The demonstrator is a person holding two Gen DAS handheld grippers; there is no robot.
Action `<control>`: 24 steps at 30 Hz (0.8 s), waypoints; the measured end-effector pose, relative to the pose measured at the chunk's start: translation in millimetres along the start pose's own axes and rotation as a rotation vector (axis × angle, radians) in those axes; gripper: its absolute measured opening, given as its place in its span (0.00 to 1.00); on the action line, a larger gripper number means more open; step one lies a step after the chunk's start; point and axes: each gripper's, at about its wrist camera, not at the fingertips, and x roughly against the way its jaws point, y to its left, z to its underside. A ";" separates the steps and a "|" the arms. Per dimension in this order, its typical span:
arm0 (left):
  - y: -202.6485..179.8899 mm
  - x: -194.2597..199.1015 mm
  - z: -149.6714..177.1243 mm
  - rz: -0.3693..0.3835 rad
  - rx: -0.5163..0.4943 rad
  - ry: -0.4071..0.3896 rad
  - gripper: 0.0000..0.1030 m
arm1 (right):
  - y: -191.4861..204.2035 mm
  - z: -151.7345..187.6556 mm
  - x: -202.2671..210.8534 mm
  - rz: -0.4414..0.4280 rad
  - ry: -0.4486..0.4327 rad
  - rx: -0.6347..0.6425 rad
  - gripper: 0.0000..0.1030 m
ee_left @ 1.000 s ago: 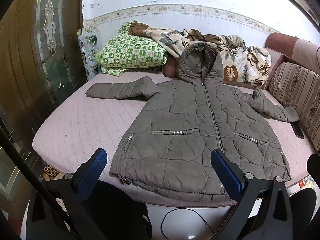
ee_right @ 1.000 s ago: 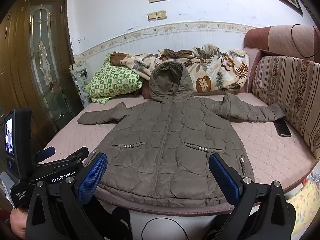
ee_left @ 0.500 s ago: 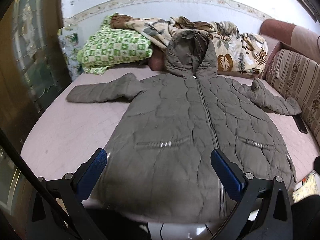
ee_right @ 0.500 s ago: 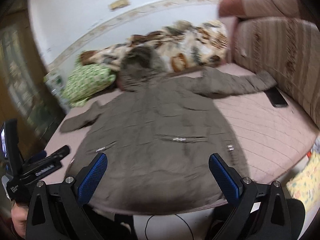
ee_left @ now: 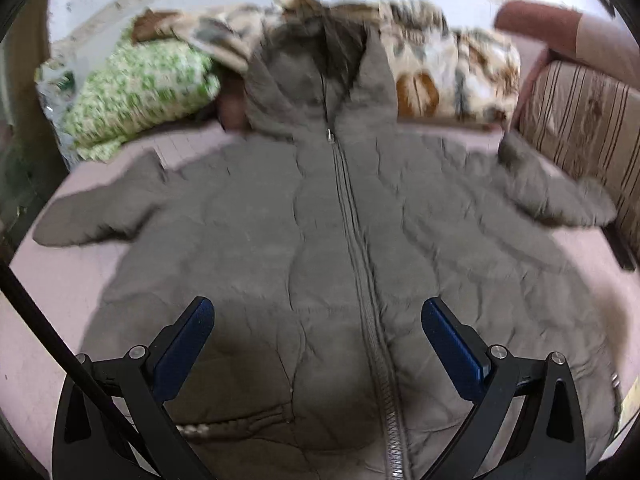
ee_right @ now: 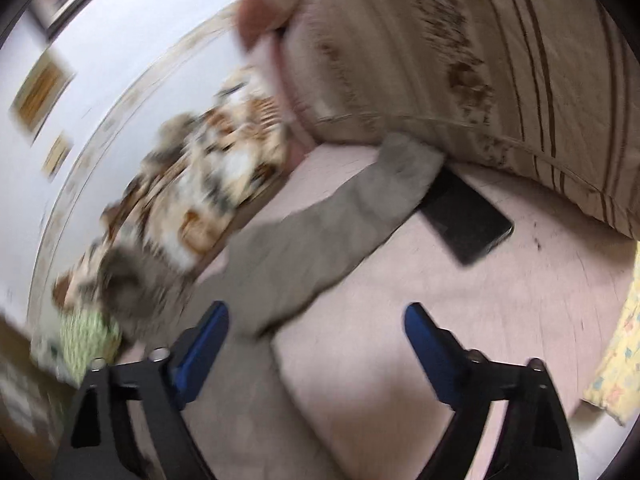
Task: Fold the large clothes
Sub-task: 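Reach the right tool to the jacket sleeve cuff and close on it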
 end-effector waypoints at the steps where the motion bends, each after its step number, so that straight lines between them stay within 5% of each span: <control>1: 1.2 -5.4 -0.7 0.014 0.006 0.015 1.00 | -12.6 -10.9 -12.0 0.001 -0.011 -0.038 0.77; 5: 5.7 -14.8 -4.7 0.026 0.020 0.011 1.00 | -59.0 -49.5 -69.7 0.061 -0.003 -0.121 0.69; 8: 8.2 -19.1 -6.7 0.045 0.031 0.024 1.00 | -82.9 -62.4 -104.4 0.083 0.013 -0.167 0.53; 24: 21.1 -44.1 -4.2 0.085 0.069 0.105 1.00 | -105.4 -107.6 -159.1 0.251 -0.035 -0.110 0.49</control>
